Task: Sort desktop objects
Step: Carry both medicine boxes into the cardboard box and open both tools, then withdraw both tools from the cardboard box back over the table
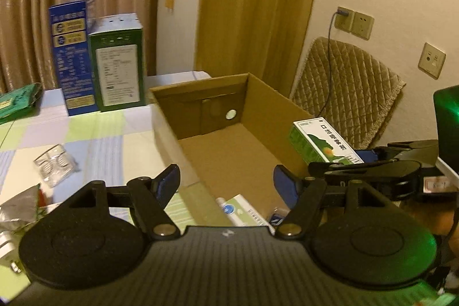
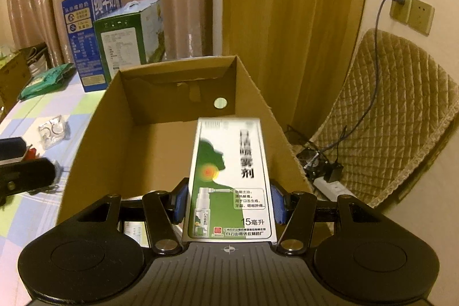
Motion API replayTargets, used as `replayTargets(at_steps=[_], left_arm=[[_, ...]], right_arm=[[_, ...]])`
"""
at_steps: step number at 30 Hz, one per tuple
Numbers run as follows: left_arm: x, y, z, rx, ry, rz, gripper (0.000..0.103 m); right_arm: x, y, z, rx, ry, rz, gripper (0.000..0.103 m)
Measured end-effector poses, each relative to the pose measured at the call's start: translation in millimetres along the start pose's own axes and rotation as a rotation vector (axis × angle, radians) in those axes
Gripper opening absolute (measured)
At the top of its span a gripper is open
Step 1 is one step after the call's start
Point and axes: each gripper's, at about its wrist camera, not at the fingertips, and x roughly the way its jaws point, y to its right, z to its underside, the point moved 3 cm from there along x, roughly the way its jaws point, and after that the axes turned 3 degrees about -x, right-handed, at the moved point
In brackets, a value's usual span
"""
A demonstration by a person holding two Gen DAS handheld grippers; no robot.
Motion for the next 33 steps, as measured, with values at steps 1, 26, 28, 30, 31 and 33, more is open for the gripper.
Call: replayTargets(at_steps=[1,26,28,30,31,33], left_arm=[[-3.7,-3.7,1.1,-0.006,0.003,-0.006,0.067],[-74.0,-33.2,35.0,-0.028,0.02,-0.081,0.084],[-82.2,-36.5,37.1,-0.03,0.022,-0.09,0.085],[-92.0,-40.4,39.0,-0.034,0.031,-0.099,0.088],[-97.3,-41.5,40.0,-0.032,0.037,-0.103,0.089],[-108.2,-44.6,42.2,-0.023,0.049,-0.115,0.091]], right_arm=[[-0.6,-1.0,-1.1,0.003,0.006,-0.009,0.053],[-76.3,-27.2,3.7,0.088,0.084,-0.073,0.08],[-84.0,-38.3,4.6,0.076,0.089,-0.086,0.08],[-91.0,-49.7,4.8,0.066,0.095,-0.101,0.081],[-94.2,-54.8,5.0,0.062,0.097,-0.106,0.082],[-100.1,-65.3,5.3,0.052,0.104,-0.116,0.083]])
